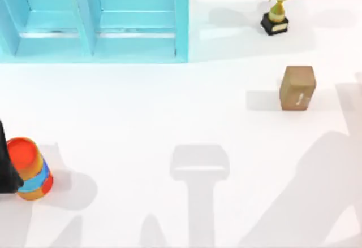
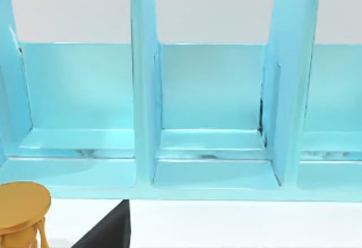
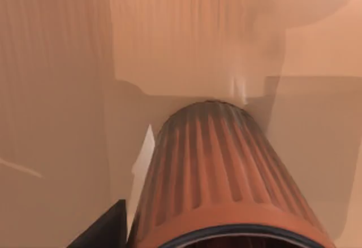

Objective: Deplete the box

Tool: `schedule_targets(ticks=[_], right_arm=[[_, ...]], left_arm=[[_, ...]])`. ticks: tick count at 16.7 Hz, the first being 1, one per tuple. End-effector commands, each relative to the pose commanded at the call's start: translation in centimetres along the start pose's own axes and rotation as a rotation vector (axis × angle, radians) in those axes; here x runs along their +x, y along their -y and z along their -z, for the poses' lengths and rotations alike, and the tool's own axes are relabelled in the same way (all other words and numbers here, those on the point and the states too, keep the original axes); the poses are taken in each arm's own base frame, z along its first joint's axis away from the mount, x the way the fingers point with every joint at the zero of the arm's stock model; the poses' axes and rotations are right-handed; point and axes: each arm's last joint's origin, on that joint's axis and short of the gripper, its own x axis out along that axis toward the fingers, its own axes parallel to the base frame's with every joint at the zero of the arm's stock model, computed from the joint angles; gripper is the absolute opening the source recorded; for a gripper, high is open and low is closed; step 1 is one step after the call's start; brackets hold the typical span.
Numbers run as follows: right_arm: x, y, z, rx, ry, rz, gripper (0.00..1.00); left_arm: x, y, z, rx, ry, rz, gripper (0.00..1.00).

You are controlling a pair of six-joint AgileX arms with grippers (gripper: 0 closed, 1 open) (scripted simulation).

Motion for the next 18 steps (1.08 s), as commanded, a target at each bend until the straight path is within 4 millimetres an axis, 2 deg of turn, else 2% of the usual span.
schedule_targets(ticks=[2,15,18], right_arm=[[0.0,0.0,0.0,0.0,0.0,0.0,1.0],[0.0,0.0,0.0,0.0,0.0,0.0,0.02],[0.0,0.0,0.0,0.0,0.0,0.0,0.0]], left_arm=[[0.0,0.0,0.0,0.0,0.0,0.0,1.0],[0.0,0.0,0.0,0.0,0.0,0.0,1.0],[0.0,0.0,0.0,0.0,0.0,0.0,1.0]])
